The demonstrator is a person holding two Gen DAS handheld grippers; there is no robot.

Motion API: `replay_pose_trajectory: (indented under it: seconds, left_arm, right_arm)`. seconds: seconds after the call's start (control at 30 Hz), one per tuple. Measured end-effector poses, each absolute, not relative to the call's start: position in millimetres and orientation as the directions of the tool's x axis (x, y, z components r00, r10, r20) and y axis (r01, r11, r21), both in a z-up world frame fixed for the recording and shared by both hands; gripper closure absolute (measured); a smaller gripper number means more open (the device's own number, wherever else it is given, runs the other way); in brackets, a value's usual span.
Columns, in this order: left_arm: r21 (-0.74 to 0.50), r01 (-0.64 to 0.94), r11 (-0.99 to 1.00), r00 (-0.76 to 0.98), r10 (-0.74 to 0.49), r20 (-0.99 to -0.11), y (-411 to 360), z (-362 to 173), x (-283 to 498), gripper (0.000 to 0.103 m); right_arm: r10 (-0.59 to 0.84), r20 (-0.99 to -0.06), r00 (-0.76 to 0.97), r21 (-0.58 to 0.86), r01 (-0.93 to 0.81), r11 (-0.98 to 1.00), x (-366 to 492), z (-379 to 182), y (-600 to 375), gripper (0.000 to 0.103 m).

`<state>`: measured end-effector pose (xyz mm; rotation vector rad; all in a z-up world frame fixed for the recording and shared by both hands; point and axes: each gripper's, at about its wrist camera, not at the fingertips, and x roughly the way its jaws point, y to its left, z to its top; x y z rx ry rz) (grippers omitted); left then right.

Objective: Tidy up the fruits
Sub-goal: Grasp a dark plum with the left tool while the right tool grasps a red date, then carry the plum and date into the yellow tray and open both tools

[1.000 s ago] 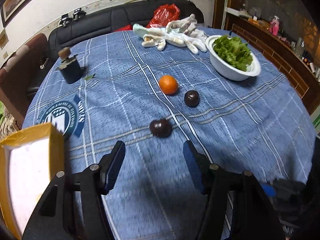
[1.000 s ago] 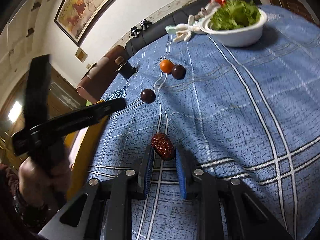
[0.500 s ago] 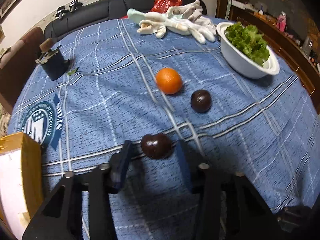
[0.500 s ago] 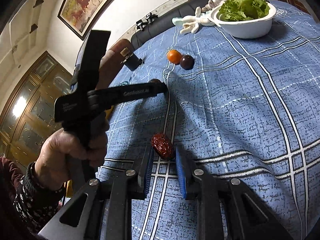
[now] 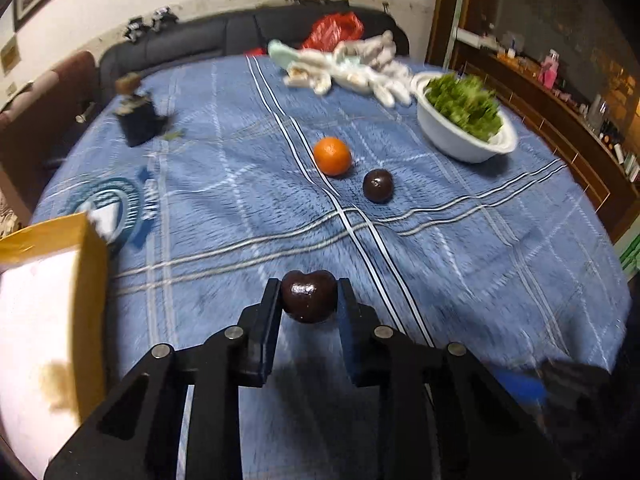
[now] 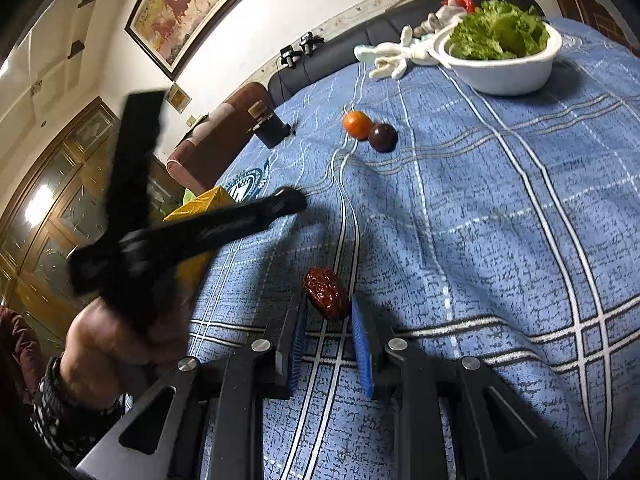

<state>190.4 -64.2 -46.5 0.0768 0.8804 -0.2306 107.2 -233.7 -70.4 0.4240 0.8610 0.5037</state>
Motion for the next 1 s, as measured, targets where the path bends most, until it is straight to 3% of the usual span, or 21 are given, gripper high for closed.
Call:
replay_pose_trajectory:
  seconds: [0.37,0.67,1.0]
  left_arm:
    - [0.023,0.120,0.993,0.735,-0.073,-0.674,17,-1,75,0.079]
    - [0.044,-0.087,0.995,0.746,0.095,-0.659,125,-7,42,0.078]
    - [0.021,-0.170,0.985,0.707,0.137,-0.693,170,-33,33,0.078]
  right_arm:
    - [0.584,-0.585,0.563,0.538,-0.270,0.798,98,-57,-216,0.081]
    - [0.700,-0.545,0.462,0.507,-0.483,0.714,77,-9,-89,0.081]
    - [0.688,-0.635,0.353,0.434,-0.574,0.694,57,-28,32,0.078]
